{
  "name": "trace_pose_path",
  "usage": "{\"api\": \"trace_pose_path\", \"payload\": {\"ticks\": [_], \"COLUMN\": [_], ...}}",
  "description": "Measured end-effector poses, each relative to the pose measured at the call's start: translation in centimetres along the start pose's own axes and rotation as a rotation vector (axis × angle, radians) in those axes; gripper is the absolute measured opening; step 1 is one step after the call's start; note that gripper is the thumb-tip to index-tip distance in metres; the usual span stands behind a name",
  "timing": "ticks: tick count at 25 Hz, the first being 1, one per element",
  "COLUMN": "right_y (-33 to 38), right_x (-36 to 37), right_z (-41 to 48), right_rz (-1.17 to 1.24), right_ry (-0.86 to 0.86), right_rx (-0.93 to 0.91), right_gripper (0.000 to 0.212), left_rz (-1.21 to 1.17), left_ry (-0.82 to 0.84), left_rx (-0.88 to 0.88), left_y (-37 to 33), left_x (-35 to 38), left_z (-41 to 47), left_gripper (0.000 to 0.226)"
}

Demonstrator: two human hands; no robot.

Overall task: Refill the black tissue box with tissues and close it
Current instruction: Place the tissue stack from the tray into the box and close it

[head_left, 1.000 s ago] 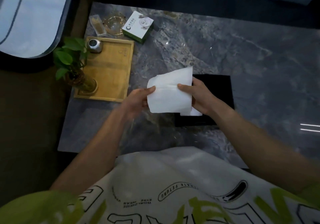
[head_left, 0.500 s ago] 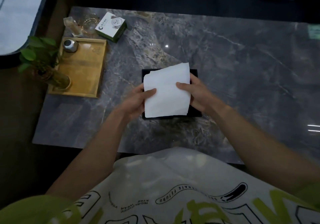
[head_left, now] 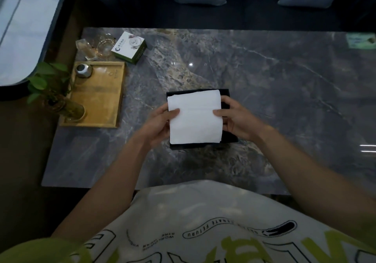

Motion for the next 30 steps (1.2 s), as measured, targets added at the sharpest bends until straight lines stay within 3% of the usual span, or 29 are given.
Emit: {"api": "trace_pose_path", "payload": {"ticks": [9, 17, 30], "right_y": [0.7, 2.0, 2.6], "right_x": [2.0, 2.4, 2.3], "right_z": [0.5, 0.7, 0.6], "right_rz": [0.07, 0.114, 0.169], "right_ry": [0.003, 0.028, 0.067], "right_rx": [-0.036, 0.0, -0.035], "right_gripper": [0.039, 0.044, 0.041], "left_rz": [0.005, -0.069, -0.093], "left_ry": [0.081, 0.051, 0.098], "left_rx": [-0.013, 0.015, 0.12], "left_y": [-1.6, -2.1, -2.9], "left_x": [-3.6, -4.0, -3.7], "left_z": [0.7, 0.9, 0.9], "left_gripper": [0.044, 0.057, 0.038]}}
Point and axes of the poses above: each hand's wrist, its own z-axis towards the middle knuckle, its own x-axis out of the palm, y = z × x, the point moved 1 cm from there along z, towards the middle knuckle, and after that the axes turned 13 degrees about x, right-handed, at the moved point
